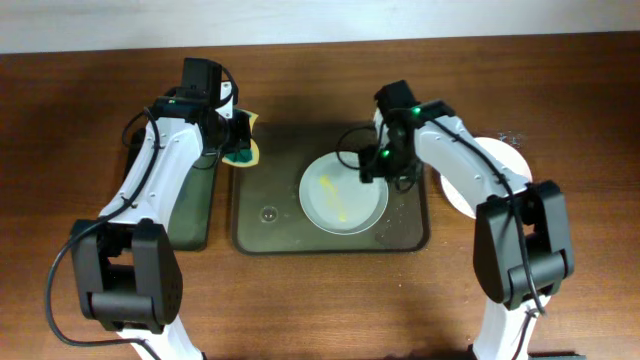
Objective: Clean dirty plates on tray and stack at the side
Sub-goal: 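Reach right gripper to the last white plate on the middle tray and grasp its rim, then bring the sponge in left gripper over the held plate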
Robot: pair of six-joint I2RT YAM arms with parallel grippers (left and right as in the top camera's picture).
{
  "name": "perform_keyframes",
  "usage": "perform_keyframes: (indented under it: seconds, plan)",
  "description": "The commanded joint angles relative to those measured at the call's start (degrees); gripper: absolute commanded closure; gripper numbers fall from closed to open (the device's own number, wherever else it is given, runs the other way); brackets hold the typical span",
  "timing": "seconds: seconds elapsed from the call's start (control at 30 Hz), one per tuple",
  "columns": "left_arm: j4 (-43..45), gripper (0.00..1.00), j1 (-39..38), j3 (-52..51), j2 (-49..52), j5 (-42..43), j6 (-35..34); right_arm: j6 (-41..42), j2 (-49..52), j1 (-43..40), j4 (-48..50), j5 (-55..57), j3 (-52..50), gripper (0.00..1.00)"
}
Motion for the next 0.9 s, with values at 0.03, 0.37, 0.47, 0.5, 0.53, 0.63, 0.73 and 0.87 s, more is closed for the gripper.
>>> perform_keyframes:
  seconds: [0.03,0.37,0.47,0.5,0.53,0.63,0.73,0.87]
  plan:
    - [0.1,1.00,-0.2,0.7,-1.1,-0.4,1.2,-3.1,4.0,-1.6,0.2,0.8,0.7,0.35]
    - [0.1,1.00,-0.2,0.7,-1.1,-0.4,1.2,11.2,7.3,-1.2,0.2,-3.0,-0.7,0.96]
    - [0.1,1.00,-0.6,0.7,-1.1,-0.2,1.2,15.4,7.5,-0.5,1.0,-3.0,-2.9,0.96]
    - [0.1,1.00,-1.0,0.7,-1.1,-0.2,1.2,17.2,7.5,-0.4,0.9,-3.0,-3.4,0.96]
    - [0.1,1.00,-1.5,0.7,-1.1,-0.2,1.2,18.9,7.5,-0.4,1.0,-3.2,-3.8,0.96]
    - [0.4,1.00,-4.1,0.1,-1.1,-0.2,1.2,19.6,7.5,0.3,1.8,-4.4,-4.3,0.96]
    - [2.1,1.00,-7.1,-1.8,-1.0,-0.2,1.2,19.3,7.5,1.5,1.9,-4.5,-4.3,0.96]
    - [4.4,1.00,-11.9,-3.0,0.5,-0.2,1.2,19.3,7.5,2.5,2.3,-4.4,-4.3,0.96]
